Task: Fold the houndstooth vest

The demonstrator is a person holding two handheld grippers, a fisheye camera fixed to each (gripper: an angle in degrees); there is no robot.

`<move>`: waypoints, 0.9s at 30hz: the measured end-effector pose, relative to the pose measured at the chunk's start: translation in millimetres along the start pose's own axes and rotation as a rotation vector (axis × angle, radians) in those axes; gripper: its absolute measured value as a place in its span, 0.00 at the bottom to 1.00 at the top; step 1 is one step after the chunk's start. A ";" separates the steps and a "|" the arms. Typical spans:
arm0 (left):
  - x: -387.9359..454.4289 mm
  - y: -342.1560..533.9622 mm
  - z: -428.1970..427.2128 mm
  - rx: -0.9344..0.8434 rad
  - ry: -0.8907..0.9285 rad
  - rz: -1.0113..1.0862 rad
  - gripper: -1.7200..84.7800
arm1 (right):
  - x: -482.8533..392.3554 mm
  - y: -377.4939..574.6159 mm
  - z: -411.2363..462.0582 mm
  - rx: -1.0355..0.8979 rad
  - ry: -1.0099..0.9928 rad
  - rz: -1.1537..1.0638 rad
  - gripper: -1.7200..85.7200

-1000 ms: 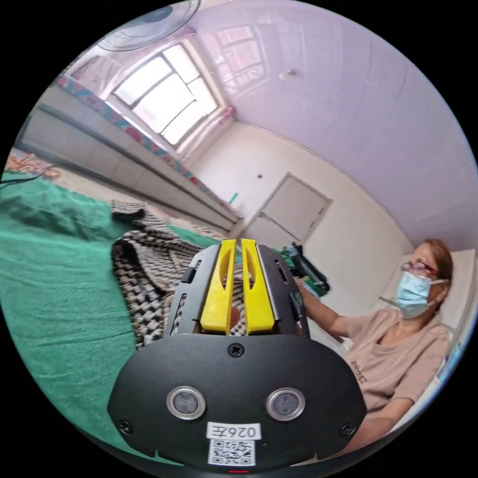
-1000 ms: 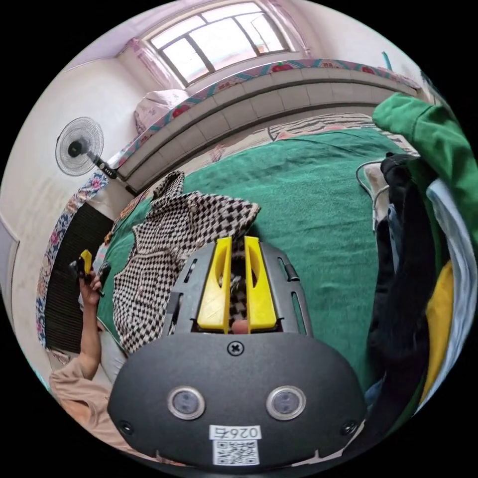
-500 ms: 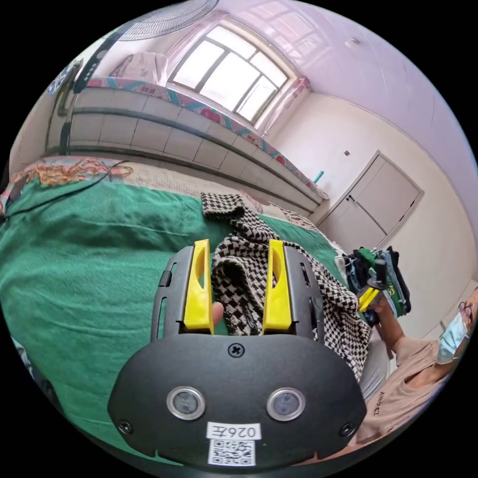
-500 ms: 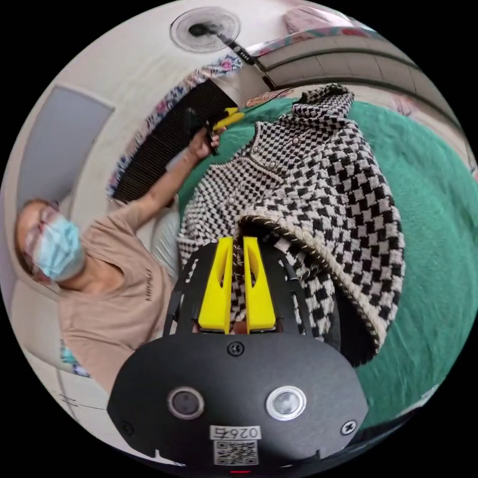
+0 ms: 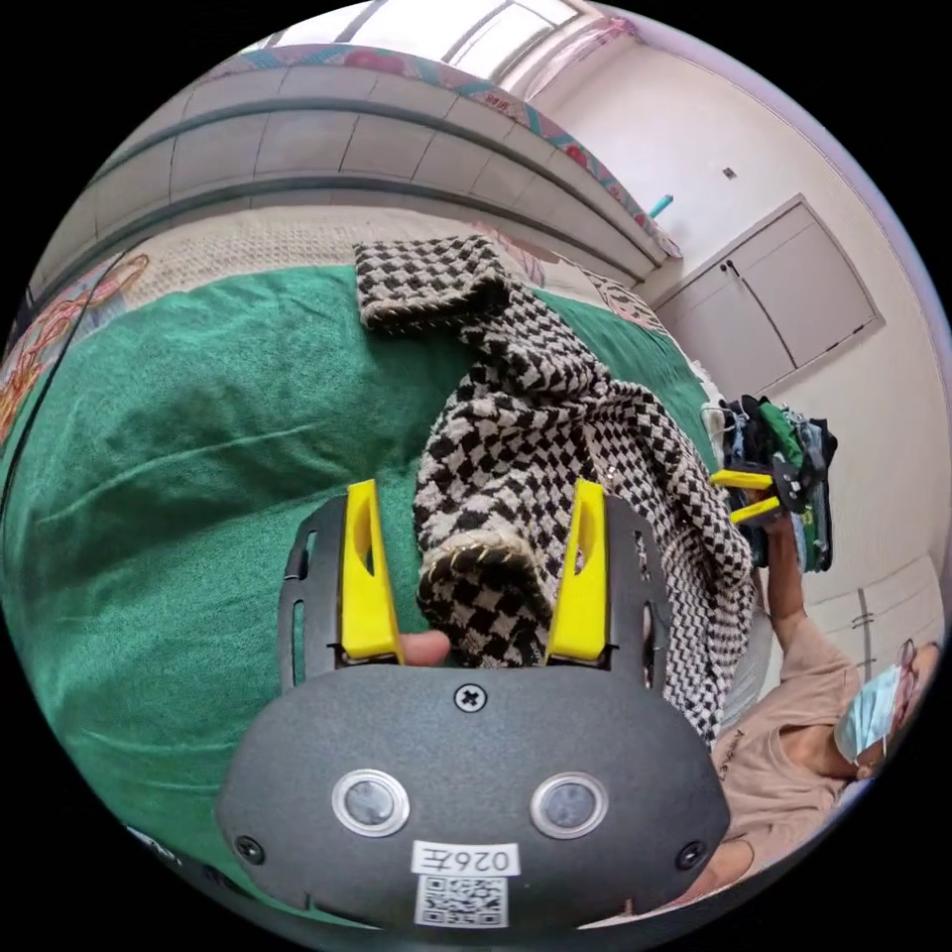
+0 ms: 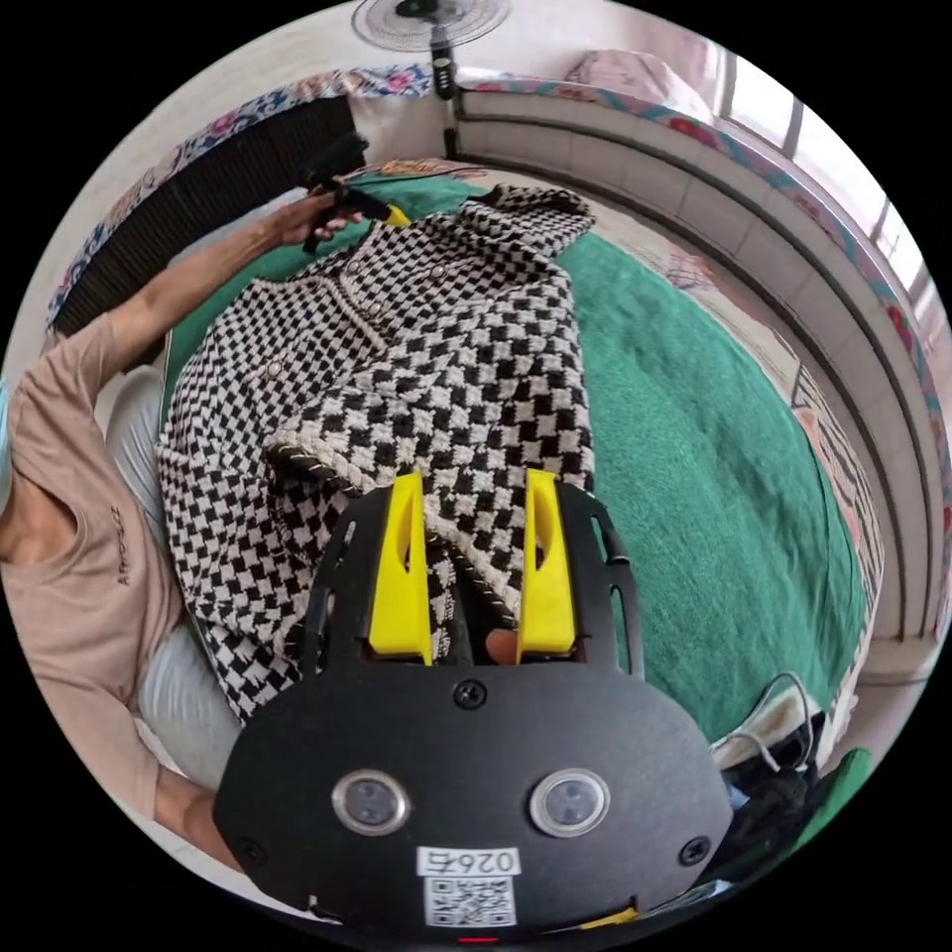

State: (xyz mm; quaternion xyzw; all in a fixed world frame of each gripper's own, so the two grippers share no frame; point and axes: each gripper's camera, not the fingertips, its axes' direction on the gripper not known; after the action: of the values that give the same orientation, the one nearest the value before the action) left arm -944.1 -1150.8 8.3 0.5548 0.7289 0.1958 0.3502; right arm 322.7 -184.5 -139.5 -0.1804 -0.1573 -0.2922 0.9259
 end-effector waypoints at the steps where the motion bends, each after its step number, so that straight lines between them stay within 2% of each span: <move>1: 5.6 -3.7 3.3 0.007 -0.035 0.024 0.15 | -5.3 -1.9 6.7 -0.002 -0.014 -0.023 0.14; 5: 6.3 -9.5 13.6 -0.001 0.049 0.048 0.10 | 4.9 1.3 10.7 0.002 -0.165 0.004 0.14; 7: 3.7 -2.4 4.4 0.055 0.093 0.065 0.09 | 7.0 24.7 -6.7 0.148 -0.273 -0.011 0.15; 9: -2.1 2.4 -1.6 0.101 0.141 0.057 0.09 | 2.3 37.8 -3.9 0.176 -0.287 -0.017 0.16; 11: -7.7 3.8 -3.5 0.136 0.188 0.052 0.10 | -8.9 41.2 15.1 0.121 -0.243 -0.028 0.18; 13: -12.7 -2.1 2.4 0.126 0.181 0.021 0.13 | -20.6 37.8 44.2 0.020 -0.206 -0.030 0.09; 15: -13.6 -8.2 9.2 0.089 0.190 0.008 0.12 | -15.5 36.4 48.0 -0.001 -0.169 0.048 0.05; 18: -1.5 -5.8 -5.7 0.132 0.136 0.052 0.09 | -5.4 56.9 9.7 0.177 -0.157 0.149 0.02; 22: 4.2 7.7 -54.9 0.311 0.281 0.106 0.08 | 7.2 115.6 -69.1 0.529 -0.134 0.315 0.01; 24: 7.6 11.6 -76.9 0.361 0.346 0.131 0.08 | 15.9 139.8 -95.6 0.638 -0.133 0.367 0.01; 27: 16.1 11.5 -114.9 0.423 0.342 0.170 0.08 | 42.1 157.2 -113.9 0.660 -0.047 0.468 0.01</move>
State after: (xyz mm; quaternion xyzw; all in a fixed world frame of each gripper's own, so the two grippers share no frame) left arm -1022.3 -1120.2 89.2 0.6335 0.7529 0.1588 0.0810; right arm 470.6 -133.4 -261.8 0.0892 -0.2187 -0.0033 0.9717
